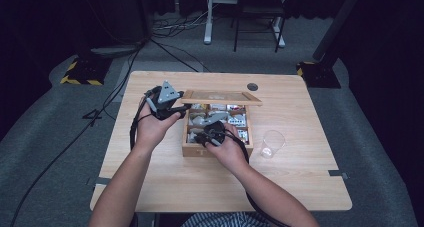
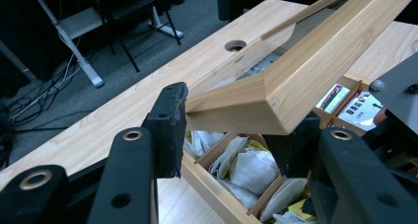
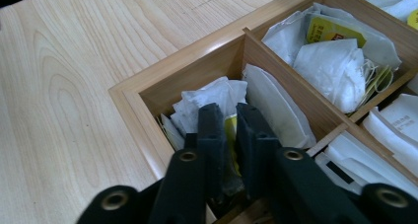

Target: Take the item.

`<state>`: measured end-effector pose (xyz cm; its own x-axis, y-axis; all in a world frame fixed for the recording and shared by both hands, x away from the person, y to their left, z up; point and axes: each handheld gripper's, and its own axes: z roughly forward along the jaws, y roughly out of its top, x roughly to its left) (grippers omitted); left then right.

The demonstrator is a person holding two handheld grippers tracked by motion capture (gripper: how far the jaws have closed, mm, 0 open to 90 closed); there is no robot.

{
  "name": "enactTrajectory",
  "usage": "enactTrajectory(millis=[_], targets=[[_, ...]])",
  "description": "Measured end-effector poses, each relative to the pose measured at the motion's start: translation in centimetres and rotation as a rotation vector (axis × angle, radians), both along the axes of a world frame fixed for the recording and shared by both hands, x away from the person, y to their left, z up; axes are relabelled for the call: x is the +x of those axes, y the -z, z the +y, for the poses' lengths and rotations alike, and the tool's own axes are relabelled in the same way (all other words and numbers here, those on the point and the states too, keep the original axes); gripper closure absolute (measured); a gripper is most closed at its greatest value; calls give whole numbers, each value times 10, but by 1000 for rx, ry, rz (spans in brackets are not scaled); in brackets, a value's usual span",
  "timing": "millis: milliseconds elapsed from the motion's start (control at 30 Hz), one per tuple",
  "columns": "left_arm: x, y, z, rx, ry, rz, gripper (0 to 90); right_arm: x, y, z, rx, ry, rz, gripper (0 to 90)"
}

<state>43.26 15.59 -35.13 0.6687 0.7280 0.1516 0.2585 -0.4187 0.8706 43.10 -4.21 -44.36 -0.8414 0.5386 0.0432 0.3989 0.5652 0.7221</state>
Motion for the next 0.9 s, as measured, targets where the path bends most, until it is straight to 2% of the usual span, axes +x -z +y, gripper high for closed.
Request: enactTrajectory(millis=[200, 367, 700, 800, 833, 900], targets=[[0, 0, 0, 0, 1, 0, 537, 1, -3, -1, 18, -4, -3, 899], [0, 0, 0, 0, 1, -1, 537, 0, -4, 0, 20, -11, -14, 900], [0, 0, 0, -2, 1, 0, 536, -4, -15, -5, 66, -9, -47, 900], [1, 0, 0, -1, 4, 1, 536, -5, -19, -7, 93, -9, -43, 900], [1, 0, 0, -3, 4, 2, 536, -5, -21, -10, 121, -8, -39, 900], [1, 0, 0, -3, 5, 2, 535, -5, -23, -10, 129, -7, -39, 900]])
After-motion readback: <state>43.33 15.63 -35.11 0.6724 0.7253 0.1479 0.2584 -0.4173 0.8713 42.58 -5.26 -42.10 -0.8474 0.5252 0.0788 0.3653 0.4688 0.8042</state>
